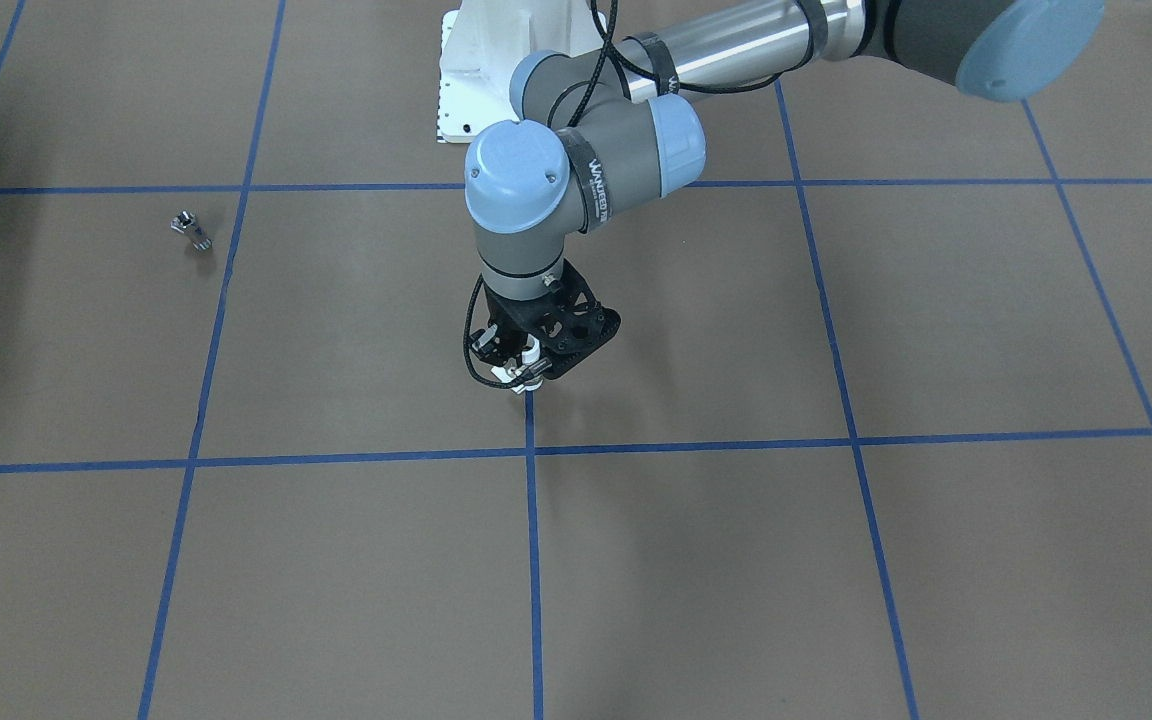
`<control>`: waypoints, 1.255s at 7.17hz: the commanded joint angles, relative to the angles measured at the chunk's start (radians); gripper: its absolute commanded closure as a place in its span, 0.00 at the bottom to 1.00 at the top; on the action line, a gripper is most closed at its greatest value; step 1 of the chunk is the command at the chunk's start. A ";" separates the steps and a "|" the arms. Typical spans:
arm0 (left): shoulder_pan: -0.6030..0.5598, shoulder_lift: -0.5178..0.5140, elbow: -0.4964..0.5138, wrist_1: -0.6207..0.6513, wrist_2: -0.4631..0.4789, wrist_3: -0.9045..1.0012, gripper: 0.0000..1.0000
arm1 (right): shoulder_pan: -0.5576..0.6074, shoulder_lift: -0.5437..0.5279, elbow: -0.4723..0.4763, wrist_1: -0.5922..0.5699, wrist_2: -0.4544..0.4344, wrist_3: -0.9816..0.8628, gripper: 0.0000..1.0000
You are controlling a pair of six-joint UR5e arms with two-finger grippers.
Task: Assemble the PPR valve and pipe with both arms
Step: 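Lower the valve upright onto the table center and open the left gripper, then raise the left gripper away from the valve while the right arm moves in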
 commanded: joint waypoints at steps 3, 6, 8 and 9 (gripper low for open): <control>-0.001 0.004 -0.008 0.000 -0.003 0.005 0.02 | -0.001 0.000 -0.003 0.001 0.001 -0.001 0.01; -0.008 0.132 -0.235 0.013 -0.004 0.009 0.02 | -0.067 0.005 0.017 0.007 0.024 0.039 0.01; -0.019 0.313 -0.478 0.014 -0.018 0.128 0.01 | -0.209 -0.006 0.036 0.265 0.015 0.391 0.01; -0.030 0.403 -0.579 0.014 -0.023 0.231 0.01 | -0.291 -0.032 0.036 0.409 0.012 0.481 0.01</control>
